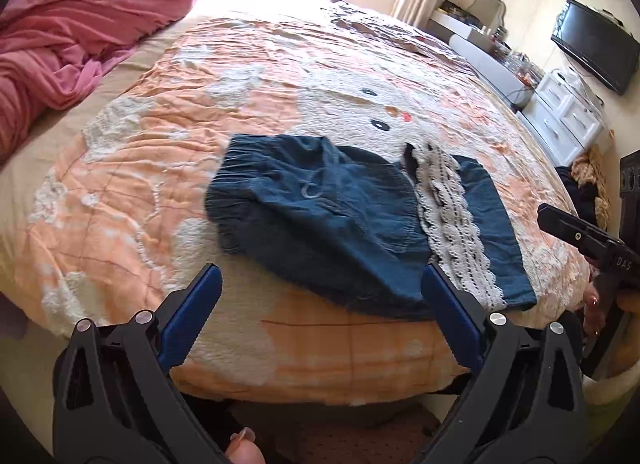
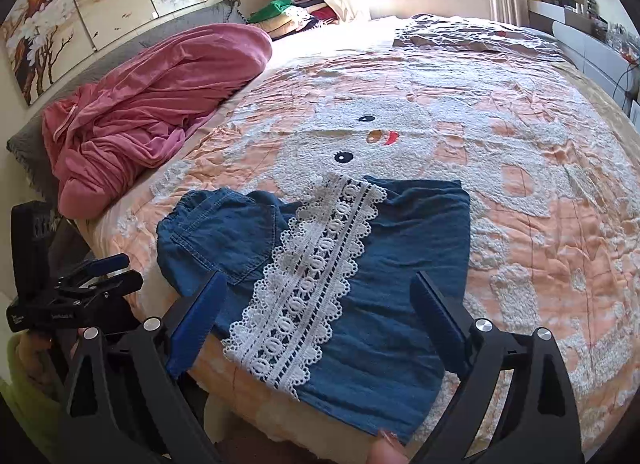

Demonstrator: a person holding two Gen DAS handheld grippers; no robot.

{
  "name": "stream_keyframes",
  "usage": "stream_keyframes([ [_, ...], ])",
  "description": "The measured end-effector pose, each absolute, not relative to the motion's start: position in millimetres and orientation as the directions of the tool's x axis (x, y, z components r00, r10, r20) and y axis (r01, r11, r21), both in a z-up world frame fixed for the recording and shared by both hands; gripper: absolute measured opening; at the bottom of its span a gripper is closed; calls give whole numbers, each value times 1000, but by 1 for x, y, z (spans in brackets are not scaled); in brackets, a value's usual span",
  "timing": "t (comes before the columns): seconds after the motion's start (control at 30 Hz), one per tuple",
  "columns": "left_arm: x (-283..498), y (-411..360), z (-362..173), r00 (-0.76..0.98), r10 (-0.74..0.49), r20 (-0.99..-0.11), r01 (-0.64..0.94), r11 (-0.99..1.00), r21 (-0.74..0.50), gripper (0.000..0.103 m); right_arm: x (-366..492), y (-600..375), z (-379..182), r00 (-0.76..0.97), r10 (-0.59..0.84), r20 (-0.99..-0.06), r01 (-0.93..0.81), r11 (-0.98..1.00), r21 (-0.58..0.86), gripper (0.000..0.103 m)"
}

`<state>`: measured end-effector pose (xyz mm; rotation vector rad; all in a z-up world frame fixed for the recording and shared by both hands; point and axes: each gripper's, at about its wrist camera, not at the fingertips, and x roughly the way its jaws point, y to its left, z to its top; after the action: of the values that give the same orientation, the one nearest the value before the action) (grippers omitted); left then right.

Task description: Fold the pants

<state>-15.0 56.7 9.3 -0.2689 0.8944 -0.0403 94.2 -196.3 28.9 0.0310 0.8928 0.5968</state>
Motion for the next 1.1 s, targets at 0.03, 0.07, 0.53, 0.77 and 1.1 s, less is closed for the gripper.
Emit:
stream_keyframes([
  [0.03,-16,61,7,626,-144,-766,-85,964,-251,93,97,-189,30,477,497,-725,-483,837,256,92],
  [0.07,-16,65,5,626,-145,-766,-90,962,-256,93,99,-183,32,475,495,-727,-491,835,248,93],
  [0.53,-10,84,-17,599,-203,-774,-118,934,-337,93,159,-84,24,310,535,-786,-632,733,250,94],
  [0.77,1,75,-29,574,-279,-770,-100,909,-404,93,200,-48,10,175,563,-807,-650,682,335,94],
  [1.1,6,89,-40,583,-298,-756,-153,874,-462,93,212,21,-7,57,502,-863,-752,590,294,94],
])
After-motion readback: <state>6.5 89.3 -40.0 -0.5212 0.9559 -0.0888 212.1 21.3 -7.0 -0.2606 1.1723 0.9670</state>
